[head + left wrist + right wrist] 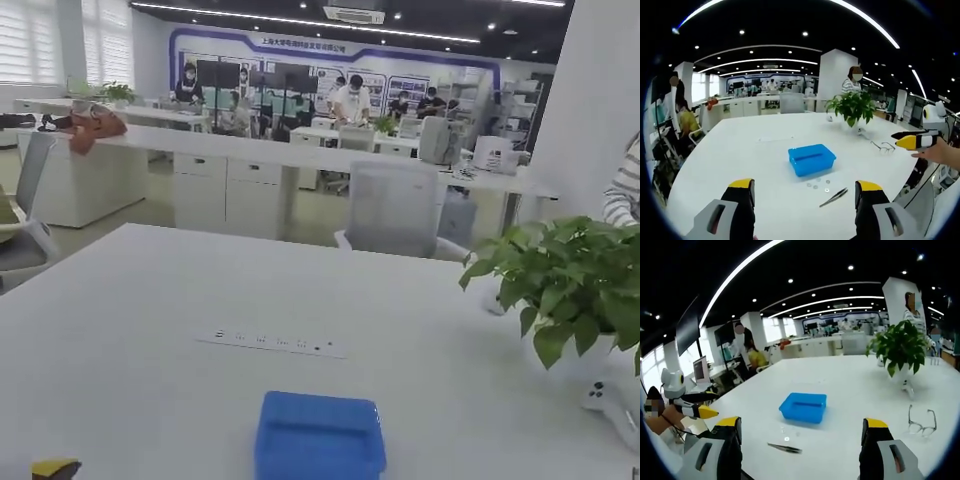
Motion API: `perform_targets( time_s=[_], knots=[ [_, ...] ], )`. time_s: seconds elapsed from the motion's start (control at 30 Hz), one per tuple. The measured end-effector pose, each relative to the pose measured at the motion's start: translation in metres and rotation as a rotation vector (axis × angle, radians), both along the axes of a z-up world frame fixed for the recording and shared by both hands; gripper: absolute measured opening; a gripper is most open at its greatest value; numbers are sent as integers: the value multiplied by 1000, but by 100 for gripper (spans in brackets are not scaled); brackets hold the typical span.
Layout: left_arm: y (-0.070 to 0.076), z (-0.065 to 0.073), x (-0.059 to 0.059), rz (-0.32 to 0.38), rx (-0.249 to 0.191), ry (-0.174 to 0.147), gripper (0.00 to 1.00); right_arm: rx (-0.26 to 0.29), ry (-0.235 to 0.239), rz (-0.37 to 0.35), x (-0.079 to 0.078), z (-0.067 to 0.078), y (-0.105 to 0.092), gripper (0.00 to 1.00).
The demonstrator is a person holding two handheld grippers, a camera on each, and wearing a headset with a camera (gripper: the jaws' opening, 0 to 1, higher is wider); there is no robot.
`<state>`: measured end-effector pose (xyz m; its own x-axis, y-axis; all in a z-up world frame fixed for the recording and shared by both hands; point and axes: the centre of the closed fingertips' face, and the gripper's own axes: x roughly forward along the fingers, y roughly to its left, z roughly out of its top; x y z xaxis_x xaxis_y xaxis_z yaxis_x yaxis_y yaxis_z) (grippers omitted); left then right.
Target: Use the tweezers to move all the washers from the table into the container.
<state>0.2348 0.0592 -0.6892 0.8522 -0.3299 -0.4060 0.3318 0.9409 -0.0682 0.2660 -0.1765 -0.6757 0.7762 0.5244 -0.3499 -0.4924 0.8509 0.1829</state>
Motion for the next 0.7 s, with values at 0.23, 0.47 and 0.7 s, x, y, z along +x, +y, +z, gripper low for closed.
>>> perform_targets(
  time_s=[0.23,0.47,0.7],
  knots=[
    [-17,-28,12,-162,57,67,67,-4,41,34,6,-12,13,99],
    [-37,-51,28,-333,66,102,39,-26,81,48,10,-28,12,99],
    [-55,-90,37,-458,96,219,33,-39,119,52,10,-41,9,99]
  ],
)
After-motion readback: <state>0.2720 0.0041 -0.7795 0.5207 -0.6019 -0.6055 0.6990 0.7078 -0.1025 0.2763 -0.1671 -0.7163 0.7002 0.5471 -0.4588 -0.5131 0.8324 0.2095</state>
